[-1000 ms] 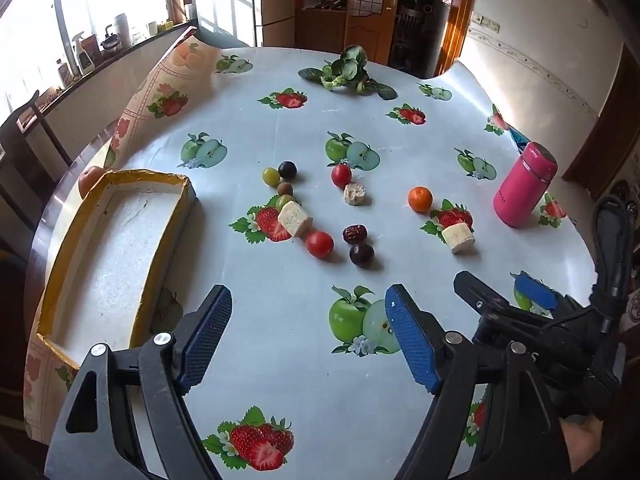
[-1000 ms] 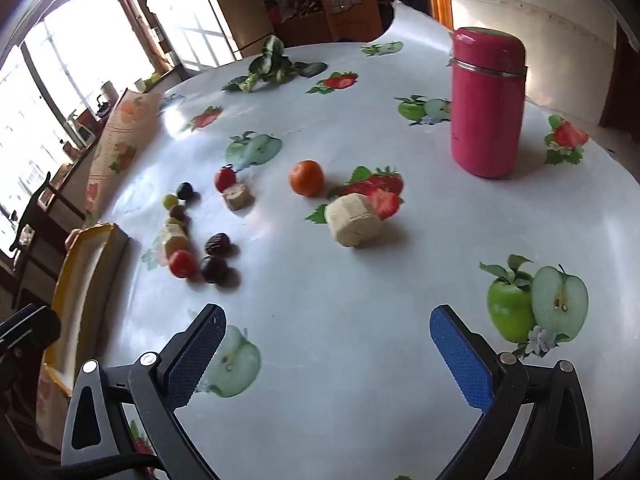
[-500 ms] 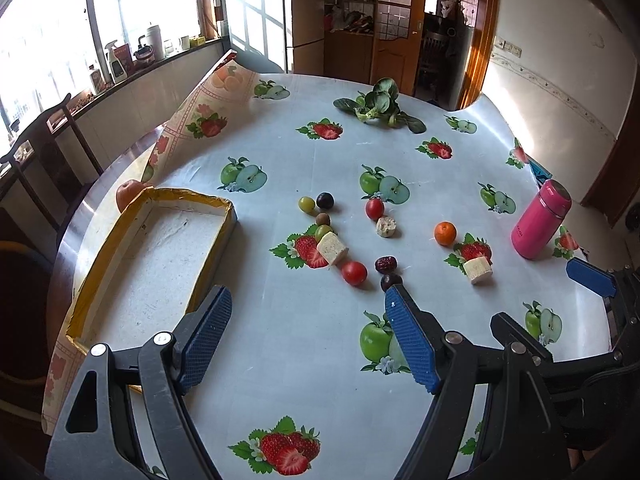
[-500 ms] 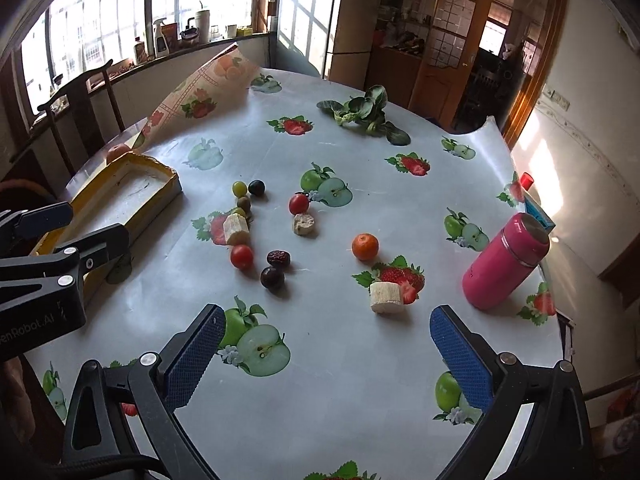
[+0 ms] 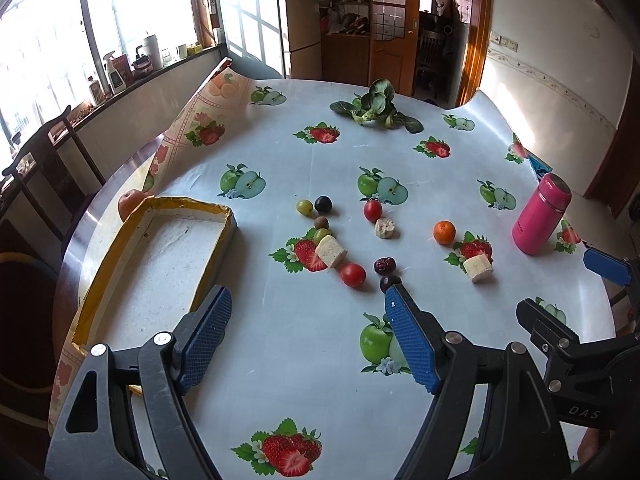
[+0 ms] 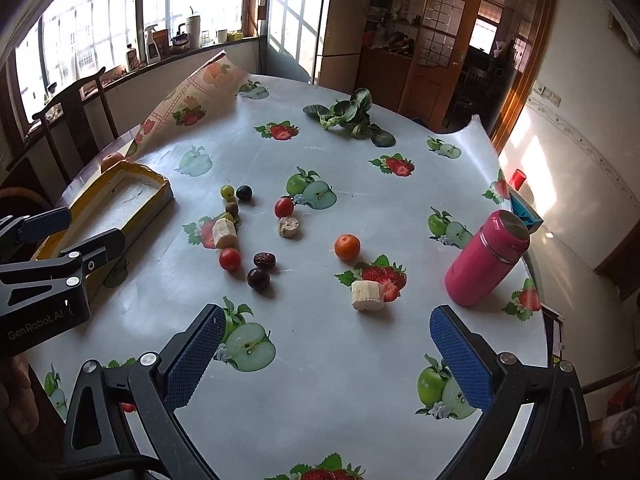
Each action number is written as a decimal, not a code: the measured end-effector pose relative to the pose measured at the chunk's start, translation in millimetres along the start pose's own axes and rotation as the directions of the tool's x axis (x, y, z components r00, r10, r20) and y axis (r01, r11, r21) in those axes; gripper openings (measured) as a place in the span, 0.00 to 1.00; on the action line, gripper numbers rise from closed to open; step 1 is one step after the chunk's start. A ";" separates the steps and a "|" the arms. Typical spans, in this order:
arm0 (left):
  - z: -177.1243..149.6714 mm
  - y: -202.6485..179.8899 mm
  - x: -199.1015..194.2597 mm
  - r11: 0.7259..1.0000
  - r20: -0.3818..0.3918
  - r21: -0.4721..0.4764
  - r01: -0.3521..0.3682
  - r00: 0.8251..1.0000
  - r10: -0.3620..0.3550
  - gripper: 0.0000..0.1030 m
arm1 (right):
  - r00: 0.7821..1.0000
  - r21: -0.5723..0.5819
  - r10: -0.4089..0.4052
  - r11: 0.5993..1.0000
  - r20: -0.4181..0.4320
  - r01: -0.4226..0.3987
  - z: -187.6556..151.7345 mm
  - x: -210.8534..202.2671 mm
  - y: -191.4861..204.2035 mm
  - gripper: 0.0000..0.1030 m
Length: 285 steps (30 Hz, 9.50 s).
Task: Organize fruits
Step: 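Move both grippers toward the scattered fruits on the table, then grasp the red cherry tomato with the left gripper while the right gripper grasps the banana slice, then carry the tomato in the left gripper while the right gripper carries the banana slice to the tray, then open the left gripper over the tray while the right gripper releases the banana slice, then move both grippers back toward the remaining fruits, then grasp the white cube with the left gripper while the right gripper grasps the dark plum, then carry the white cube in the left gripper while the right gripper carries the plum to the tray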
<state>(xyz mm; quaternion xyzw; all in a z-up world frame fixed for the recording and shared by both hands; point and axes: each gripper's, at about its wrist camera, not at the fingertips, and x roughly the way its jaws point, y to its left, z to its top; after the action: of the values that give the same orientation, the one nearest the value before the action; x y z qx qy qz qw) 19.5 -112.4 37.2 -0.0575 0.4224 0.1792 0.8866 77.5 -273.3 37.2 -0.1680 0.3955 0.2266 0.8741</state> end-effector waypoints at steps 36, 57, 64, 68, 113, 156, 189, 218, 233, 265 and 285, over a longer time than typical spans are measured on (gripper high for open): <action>-12.6 -0.7 36.2 0.998 -0.109 -0.020 0.053 0.993 -0.054 0.77 | 0.997 0.024 0.033 0.999 -0.072 -0.032 -13.9 26.5 -9.5 1.00; -9.9 -4.4 173.8 0.958 -0.261 -0.164 0.237 0.926 -0.274 0.74 | 0.966 0.297 0.193 0.945 -0.172 -0.136 -45.5 139.1 -76.1 0.61; -0.3 -10.6 204.1 0.958 -0.293 -0.163 0.237 0.915 -0.276 0.48 | 0.966 0.301 0.177 0.947 -0.188 -0.115 -31.2 173.9 -78.3 0.54; -0.1 -15.8 206.7 0.955 -0.281 -0.146 0.259 0.915 -0.291 0.43 | 0.970 0.291 0.162 0.951 -0.184 -0.104 -25.8 181.9 -76.9 0.53; -46.7 76.0 84.7 0.962 -0.191 -0.167 0.218 0.950 -0.248 0.29 | 0.951 0.146 0.283 0.953 -0.123 -0.264 -25.5 84.4 43.8 0.38; -62.8 185.1 70.1 0.954 -0.157 -0.273 0.126 0.972 -0.174 0.29 | 0.908 -0.001 0.391 0.919 -0.150 -0.395 0.7 70.9 167.6 0.38; -89.9 235.0 132.8 0.958 -0.277 -0.285 0.045 0.953 -0.127 0.29 | 0.812 -0.194 0.463 0.814 -0.355 -0.548 -5.0 141.7 296.5 0.39; -67.5 190.0 73.5 0.970 -0.192 -0.238 0.039 0.978 -0.086 0.58 | 0.868 -0.151 0.457 0.861 -0.192 -0.486 -3.2 76.3 217.0 0.54; -48.5 125.4 63.9 0.983 -0.167 -0.152 0.107 0.977 -0.132 0.58 | 0.922 0.043 0.360 0.933 -0.143 -0.357 -22.3 76.3 104.0 0.54; 11.9 15.8 172.9 0.958 -0.241 -0.142 0.249 0.930 -0.277 0.58 | 0.955 0.206 0.255 0.953 -0.153 -0.222 -9.8 172.4 43.1 0.48; 10.0 3.0 195.4 0.958 -0.264 -0.105 0.268 0.921 -0.286 0.39 | 0.956 0.217 0.268 0.947 -0.116 -0.239 -7.8 166.4 29.9 0.25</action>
<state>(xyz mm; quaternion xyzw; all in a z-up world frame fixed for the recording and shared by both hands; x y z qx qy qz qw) 138.8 -54.5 -106.7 -0.1708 0.5234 0.0563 0.8329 154.1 -208.0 -98.8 -0.0427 0.4965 0.2836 0.8193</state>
